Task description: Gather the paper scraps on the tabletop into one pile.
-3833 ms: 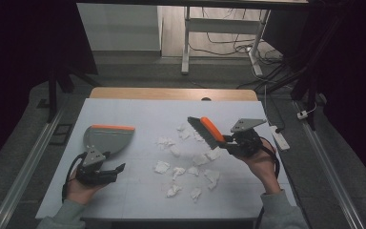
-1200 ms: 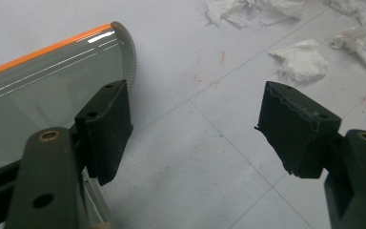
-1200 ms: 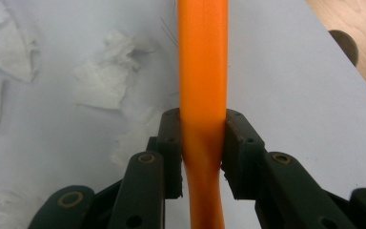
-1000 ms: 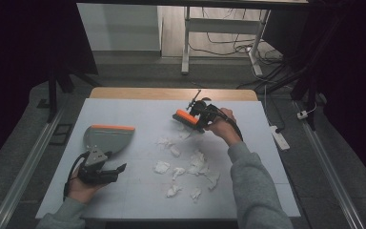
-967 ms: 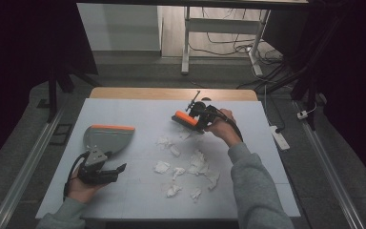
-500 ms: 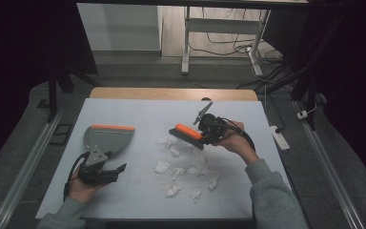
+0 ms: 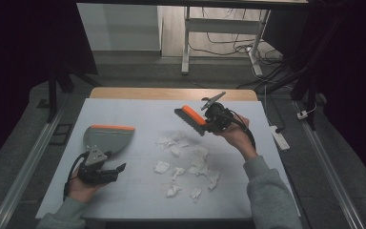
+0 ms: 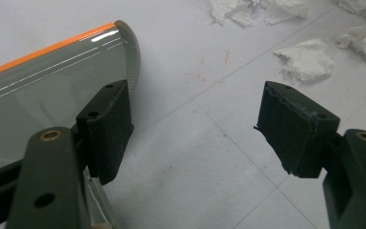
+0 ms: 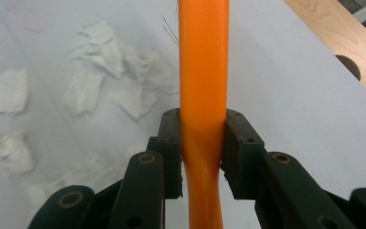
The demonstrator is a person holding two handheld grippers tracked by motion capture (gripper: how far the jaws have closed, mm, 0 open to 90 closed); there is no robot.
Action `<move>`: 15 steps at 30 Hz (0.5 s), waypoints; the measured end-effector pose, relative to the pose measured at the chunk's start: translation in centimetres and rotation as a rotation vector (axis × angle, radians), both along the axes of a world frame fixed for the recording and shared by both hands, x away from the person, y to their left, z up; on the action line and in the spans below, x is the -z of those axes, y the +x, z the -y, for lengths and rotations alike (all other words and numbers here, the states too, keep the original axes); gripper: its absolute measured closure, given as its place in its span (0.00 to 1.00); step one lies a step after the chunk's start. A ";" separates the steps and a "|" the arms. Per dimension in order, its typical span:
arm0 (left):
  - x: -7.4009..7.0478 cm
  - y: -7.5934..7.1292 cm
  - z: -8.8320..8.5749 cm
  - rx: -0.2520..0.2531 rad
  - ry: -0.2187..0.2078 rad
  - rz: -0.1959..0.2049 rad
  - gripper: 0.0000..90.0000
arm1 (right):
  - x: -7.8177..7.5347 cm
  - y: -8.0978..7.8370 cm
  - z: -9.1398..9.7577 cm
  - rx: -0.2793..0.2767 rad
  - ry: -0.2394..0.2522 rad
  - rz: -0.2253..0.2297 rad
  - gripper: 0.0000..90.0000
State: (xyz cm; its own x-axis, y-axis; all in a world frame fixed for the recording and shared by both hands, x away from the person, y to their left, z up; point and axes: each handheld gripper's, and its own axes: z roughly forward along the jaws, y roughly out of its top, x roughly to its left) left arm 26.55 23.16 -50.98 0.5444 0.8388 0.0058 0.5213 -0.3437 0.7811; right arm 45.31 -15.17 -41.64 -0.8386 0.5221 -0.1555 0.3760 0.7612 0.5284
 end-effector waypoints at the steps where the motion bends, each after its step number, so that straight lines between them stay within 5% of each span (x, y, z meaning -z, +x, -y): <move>1: 0.0 0.0 0.0 0.000 -0.001 0.000 0.31 | 0.3 0.3 -0.3 0.006 -0.013 0.001 0.79; 10: -0.1 -0.1 -0.2 0.001 -0.010 0.004 0.32 | 2.9 3.2 -4.1 -0.037 -0.218 -0.027 0.79; 15: 0.0 -0.1 -0.4 -0.001 -0.016 0.004 0.32 | 3.3 2.3 -5.7 -0.100 -0.240 -0.071 0.79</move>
State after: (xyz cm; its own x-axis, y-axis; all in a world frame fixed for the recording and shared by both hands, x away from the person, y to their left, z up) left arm 26.45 23.52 -50.94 0.5436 0.8393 -0.0052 0.5183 -0.3308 0.7886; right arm 47.65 -9.50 -44.94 -0.8973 0.3918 -0.2034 0.3227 0.8966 0.3033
